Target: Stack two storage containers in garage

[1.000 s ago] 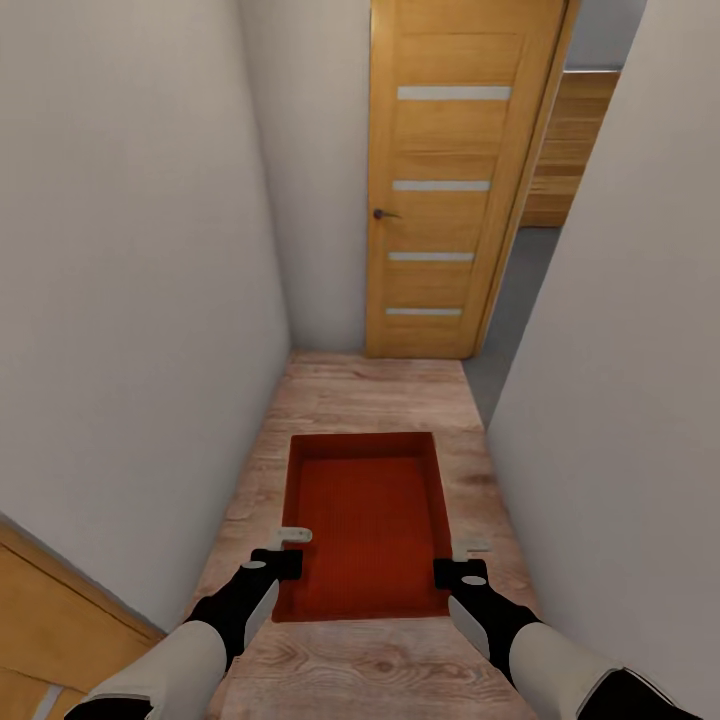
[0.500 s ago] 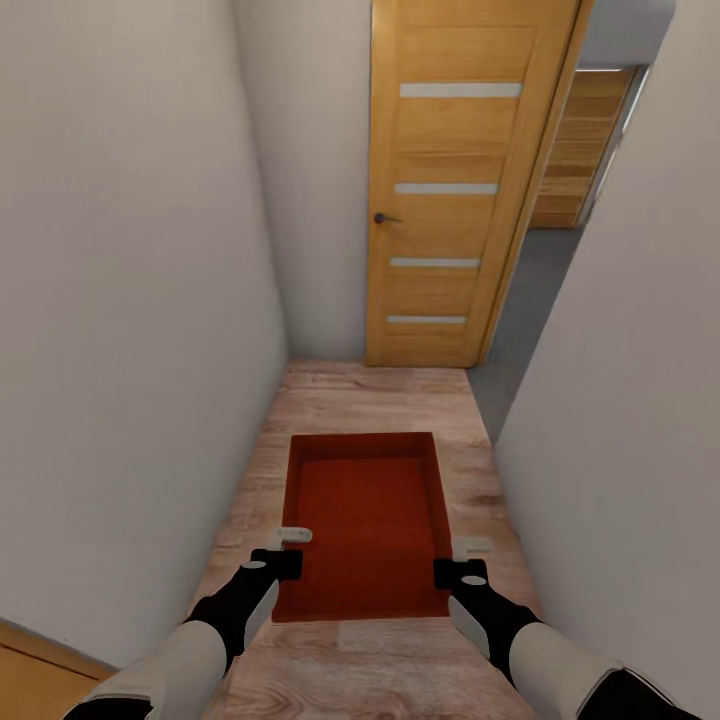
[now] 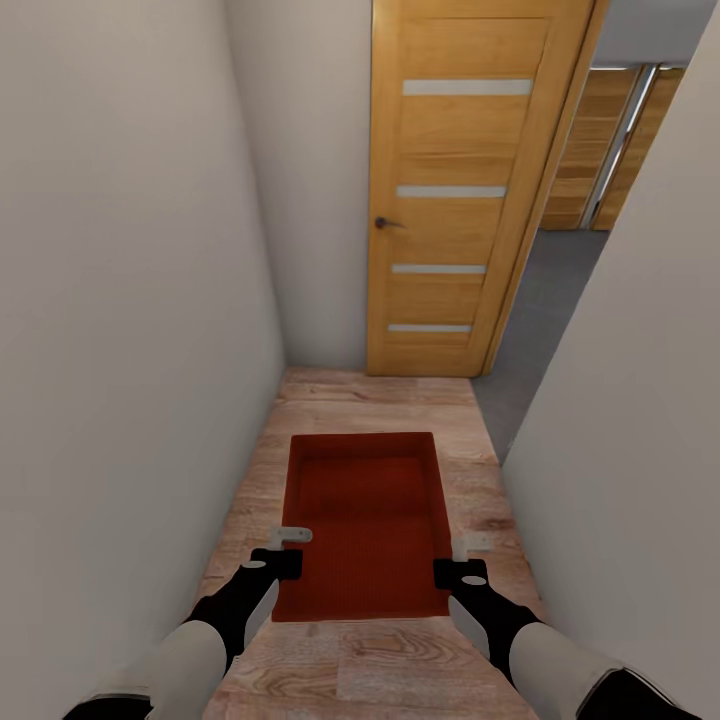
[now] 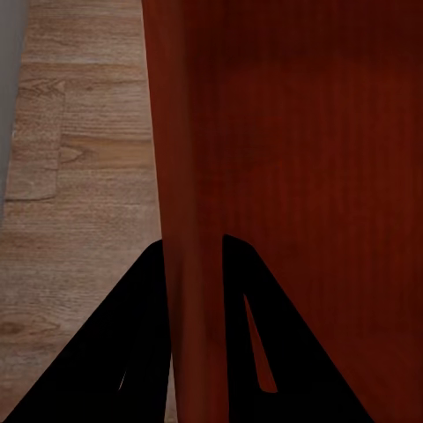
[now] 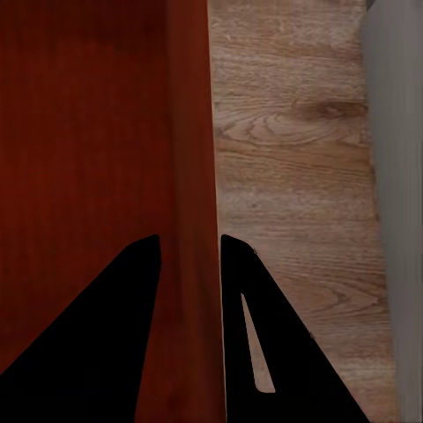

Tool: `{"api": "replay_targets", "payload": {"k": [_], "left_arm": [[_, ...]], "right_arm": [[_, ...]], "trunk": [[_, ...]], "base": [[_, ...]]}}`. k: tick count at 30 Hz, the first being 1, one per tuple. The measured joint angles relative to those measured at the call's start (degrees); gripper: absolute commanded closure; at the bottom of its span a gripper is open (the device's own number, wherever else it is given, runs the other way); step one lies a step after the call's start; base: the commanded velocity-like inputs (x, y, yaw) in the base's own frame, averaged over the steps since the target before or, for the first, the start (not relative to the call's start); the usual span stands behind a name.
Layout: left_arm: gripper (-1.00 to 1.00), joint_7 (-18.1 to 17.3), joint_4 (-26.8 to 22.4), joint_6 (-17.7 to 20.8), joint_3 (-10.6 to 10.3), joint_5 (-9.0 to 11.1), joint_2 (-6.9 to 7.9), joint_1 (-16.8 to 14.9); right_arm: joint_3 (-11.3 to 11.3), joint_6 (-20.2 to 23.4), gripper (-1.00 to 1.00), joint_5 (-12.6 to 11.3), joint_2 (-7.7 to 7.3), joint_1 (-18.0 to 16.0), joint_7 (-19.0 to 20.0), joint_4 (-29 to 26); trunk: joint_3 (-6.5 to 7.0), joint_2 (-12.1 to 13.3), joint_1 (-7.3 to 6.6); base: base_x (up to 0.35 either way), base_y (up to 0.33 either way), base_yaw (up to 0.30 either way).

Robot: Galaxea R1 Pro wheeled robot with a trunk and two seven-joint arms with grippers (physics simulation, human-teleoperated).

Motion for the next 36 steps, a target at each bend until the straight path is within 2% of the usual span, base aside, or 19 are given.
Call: {"api": "replay_targets", "payload": {"k": [36], "left_arm": [[1.00,0.0,0.0,0.0,0.0,0.0,0.00,0.0]], "right_arm": [[0.0,0.0,1.00,0.0,0.00,0.0,0.0,0.0]], "trunk": [[0.00,0.0,0.00]], "base": [[0.323,0.000,0.000]]}}
